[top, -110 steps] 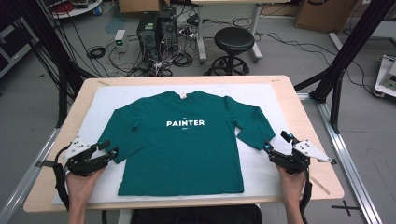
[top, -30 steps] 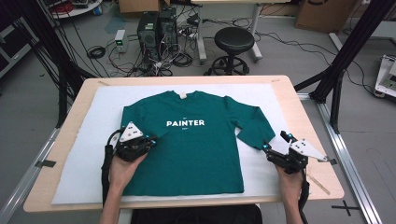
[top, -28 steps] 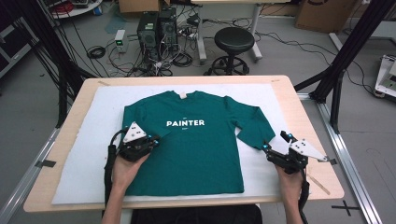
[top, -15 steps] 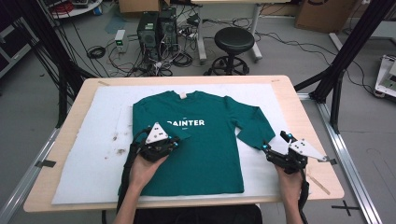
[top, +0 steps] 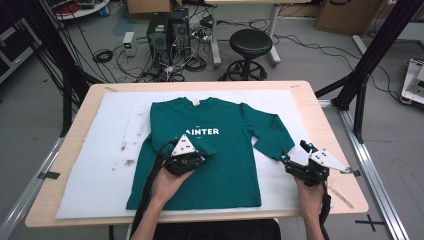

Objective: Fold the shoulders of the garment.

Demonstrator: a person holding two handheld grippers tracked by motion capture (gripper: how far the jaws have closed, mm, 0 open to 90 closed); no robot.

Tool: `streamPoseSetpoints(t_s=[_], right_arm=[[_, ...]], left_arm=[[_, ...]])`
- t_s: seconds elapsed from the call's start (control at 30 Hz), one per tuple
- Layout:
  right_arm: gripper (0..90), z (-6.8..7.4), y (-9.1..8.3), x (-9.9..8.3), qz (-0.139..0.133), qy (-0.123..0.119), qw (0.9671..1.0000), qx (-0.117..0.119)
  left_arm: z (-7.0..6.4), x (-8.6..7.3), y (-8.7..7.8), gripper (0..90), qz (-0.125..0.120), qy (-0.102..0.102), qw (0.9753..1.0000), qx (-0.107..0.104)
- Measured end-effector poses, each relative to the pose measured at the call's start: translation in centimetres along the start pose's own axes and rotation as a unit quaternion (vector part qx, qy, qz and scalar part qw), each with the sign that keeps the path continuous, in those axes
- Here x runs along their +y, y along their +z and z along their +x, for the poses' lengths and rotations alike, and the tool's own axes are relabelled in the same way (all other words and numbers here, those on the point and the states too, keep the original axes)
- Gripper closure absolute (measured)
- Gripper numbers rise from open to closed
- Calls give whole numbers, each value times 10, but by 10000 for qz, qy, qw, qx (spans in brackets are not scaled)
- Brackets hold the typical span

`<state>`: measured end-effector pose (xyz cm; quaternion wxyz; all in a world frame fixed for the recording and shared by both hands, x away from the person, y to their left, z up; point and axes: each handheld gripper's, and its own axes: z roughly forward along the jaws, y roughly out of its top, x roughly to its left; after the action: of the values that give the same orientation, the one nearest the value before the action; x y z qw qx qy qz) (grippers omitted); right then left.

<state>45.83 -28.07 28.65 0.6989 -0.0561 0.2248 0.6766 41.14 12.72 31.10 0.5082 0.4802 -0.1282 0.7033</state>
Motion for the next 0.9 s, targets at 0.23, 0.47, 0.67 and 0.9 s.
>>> streamPoseSetpoints(t_s=[0.23, 0.47, 0.67, 0.9], right_arm=[[204, 0, 0, 0, 5, -15, 10000, 4], [204, 0, 0, 0, 11, -28, 10000, -3], [204, 1, 0, 0, 16, -30, 10000, -6], [204, 1, 0, 0, 28, -38, 10000, -8]], left_arm=[[-5, 1, 6, 863, 29, 44, 9999, -94], [-12, 2, 8, 863, -34, 87, 9995, -294], [-16, 3, 8, 863, -55, 150, 9990, -424], [-20, 4, 10, 863, -157, 124, 9985, -515]])
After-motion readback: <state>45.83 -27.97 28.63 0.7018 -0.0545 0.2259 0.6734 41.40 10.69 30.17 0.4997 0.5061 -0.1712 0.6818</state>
